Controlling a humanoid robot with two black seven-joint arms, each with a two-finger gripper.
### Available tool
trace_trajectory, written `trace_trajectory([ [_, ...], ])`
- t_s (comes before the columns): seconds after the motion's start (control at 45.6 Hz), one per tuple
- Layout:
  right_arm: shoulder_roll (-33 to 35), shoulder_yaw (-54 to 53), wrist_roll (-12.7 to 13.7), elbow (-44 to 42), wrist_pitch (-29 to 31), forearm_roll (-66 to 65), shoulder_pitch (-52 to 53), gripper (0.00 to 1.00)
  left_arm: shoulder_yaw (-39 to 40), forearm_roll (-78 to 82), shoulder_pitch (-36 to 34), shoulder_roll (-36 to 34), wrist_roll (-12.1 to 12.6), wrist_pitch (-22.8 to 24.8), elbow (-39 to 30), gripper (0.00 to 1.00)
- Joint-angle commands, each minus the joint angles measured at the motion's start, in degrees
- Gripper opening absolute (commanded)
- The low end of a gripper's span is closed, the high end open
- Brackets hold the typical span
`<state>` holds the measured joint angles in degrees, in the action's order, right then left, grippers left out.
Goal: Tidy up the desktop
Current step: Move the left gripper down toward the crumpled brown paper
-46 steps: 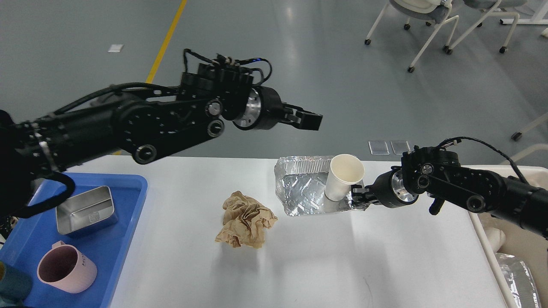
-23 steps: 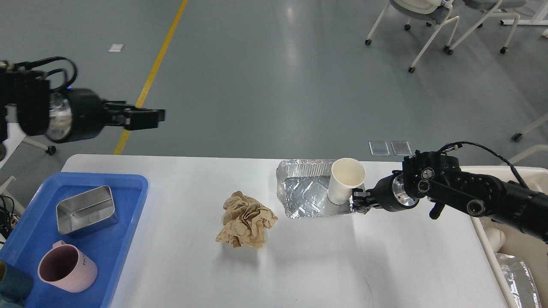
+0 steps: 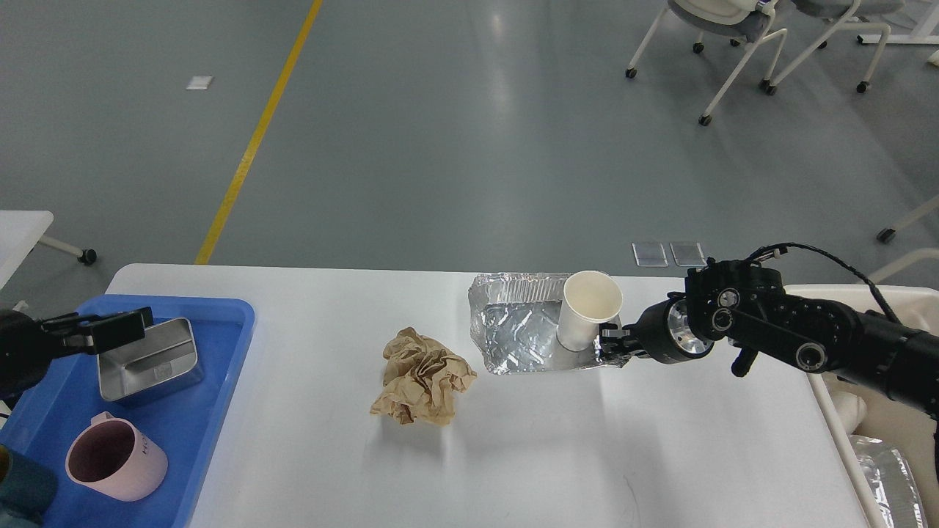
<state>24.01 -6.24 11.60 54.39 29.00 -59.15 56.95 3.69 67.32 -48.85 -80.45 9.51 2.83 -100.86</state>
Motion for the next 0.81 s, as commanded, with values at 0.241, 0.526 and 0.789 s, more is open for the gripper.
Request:
trace_trajectory([
  [0.241,0.2,-0.6,-0.1,0.0,-0.1,0.0,-0.2,0.00,0.3,-0.3,2.9,13.7,-3.9,-0.7,6.5,0.97],
  [0.526,0.5,-1.9,-0.1,0.1,-0.1,0.0,-0.6,0.00,1.0,-0.4,3.5,35.7,-4.2,-1.1,21.6,0.97],
  [0.789,0.3,-1.9,-0.1,0.0,-0.1,0.0,-0.9,0.00,1.5,-0.4,5.0,47.6,-5.3,-1.3,29.8,0.97],
])
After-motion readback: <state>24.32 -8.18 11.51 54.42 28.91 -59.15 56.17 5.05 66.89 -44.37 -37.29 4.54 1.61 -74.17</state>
